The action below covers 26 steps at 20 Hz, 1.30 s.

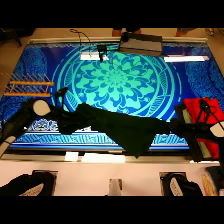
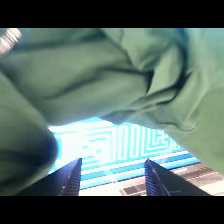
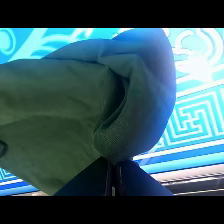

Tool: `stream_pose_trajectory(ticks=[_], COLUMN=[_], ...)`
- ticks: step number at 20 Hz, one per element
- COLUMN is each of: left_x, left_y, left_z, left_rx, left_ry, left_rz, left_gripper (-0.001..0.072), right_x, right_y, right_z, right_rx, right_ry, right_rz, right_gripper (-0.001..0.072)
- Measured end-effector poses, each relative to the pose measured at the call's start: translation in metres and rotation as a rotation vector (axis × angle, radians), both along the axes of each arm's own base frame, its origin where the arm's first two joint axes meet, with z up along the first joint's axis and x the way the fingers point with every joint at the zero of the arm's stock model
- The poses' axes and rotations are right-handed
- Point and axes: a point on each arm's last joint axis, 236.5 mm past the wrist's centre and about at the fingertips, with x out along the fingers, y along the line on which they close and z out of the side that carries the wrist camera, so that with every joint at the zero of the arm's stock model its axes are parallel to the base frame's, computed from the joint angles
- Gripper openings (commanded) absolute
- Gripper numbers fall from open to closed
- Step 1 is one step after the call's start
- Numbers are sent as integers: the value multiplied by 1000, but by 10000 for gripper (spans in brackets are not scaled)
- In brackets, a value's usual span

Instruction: Fold the shirts.

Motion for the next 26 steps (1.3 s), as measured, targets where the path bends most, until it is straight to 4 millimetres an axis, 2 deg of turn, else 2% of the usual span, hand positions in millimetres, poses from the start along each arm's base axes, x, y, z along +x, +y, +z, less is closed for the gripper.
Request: stream_pose_trajectory(ticks=[2,4,8,12,14,15,16,19,20,22,24,26], left_x=[-7,-5,3,8,12,12,13,17,20,34,54,75], left_y=[-11,-21,-42,-50,-52,-52,-51,-52,-53,-58,-64,-66], left_z=[-25,-42,-64,-80,-84,-87,-89,-86,-81,-55,-5,67], left_rx=[5,-6,-68,-93,-100,-97,-94,-96,-102,-131,-172,-217], left_ry=[33,46,71,93,89,89,87,64,43,-42,-198,-394], left_rz=[21,54,132,181,195,195,195,183,173,130,47,-28], left_gripper=[459,459,458,454,244,89,37,34,33,33,33,33], right_x=[-1,-1,-1,-1,-1,-1,-1,-2,-1,0,9,30], right_y=[0,1,1,1,1,1,1,1,1,0,-3,-10], right_z=[0,0,0,0,0,0,0,0,0,3,18,52], right_rx=[1,2,2,2,2,2,2,2,2,-3,-24,-63], right_ry=[3,6,6,6,6,5,6,7,6,-4,-49,-154], right_rz=[2,3,3,3,3,3,3,3,3,10,27,32], right_gripper=[24,24,24,24,24,24,24,23,23,23,23,23])
